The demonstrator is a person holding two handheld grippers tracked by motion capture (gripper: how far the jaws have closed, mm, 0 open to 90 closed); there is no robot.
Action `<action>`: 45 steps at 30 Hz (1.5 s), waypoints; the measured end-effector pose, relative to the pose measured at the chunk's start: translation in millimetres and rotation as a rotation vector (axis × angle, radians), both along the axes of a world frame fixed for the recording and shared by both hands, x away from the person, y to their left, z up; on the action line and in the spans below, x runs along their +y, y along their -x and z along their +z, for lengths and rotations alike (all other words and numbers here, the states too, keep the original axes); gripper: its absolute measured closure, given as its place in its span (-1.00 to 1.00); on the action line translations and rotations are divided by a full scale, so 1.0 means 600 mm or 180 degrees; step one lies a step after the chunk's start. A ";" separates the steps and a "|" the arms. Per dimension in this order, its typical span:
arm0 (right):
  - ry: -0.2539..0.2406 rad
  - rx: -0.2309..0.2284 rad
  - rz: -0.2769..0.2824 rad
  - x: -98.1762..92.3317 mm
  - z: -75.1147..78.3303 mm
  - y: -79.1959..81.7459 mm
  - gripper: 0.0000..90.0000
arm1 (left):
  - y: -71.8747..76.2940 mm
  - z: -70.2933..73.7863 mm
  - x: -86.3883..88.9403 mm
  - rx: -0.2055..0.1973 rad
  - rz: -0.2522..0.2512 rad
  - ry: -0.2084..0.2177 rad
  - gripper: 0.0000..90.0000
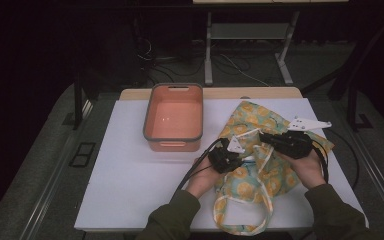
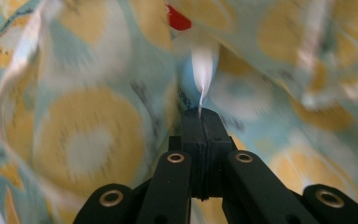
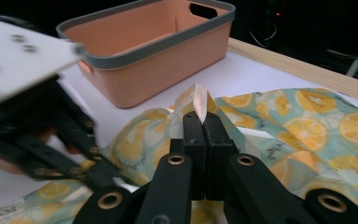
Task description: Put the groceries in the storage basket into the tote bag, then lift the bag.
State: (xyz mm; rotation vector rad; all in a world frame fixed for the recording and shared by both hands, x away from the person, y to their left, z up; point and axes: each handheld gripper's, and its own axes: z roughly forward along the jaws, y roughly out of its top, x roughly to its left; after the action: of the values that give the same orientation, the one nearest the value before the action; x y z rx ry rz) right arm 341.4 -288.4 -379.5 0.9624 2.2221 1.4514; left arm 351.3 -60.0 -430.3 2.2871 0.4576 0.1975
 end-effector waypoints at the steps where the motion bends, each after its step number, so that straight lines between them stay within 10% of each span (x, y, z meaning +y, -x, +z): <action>1: 0.0000 -0.0008 0.0011 0.001 0.000 0.000 0.99 | -0.006 -0.001 -0.007 0.0004 0.0032 0.0016 0.99; 7: 0.0020 0.0000 0.0041 -0.001 0.001 0.004 0.99 | -0.019 0.001 -0.024 0.0072 0.0176 0.0150 0.84; 18: 0.0113 0.0136 0.0308 0.006 -0.002 0.030 0.99 | 0.043 0.033 0.094 0.0066 0.0212 0.0235 0.26; 35: 0.0530 0.0458 0.0815 0.043 -0.047 0.089 0.98 | 0.084 -0.009 0.134 0.0586 0.0049 0.0165 -0.60; 40: 0.0649 0.0543 0.0918 0.061 -0.064 0.095 0.92 | 0.093 -0.024 0.119 0.0429 0.0027 -0.0131 -0.32; 45: 0.0695 0.0625 0.0939 0.064 -0.075 0.112 0.40 | 0.092 -0.021 0.127 0.0357 -0.0014 -0.0185 0.67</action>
State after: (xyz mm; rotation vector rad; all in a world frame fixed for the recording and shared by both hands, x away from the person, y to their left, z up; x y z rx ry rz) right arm 274.4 -249.9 -424.3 0.7585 2.6940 1.2330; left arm 296.0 16.0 -442.9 2.3644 0.5104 0.0814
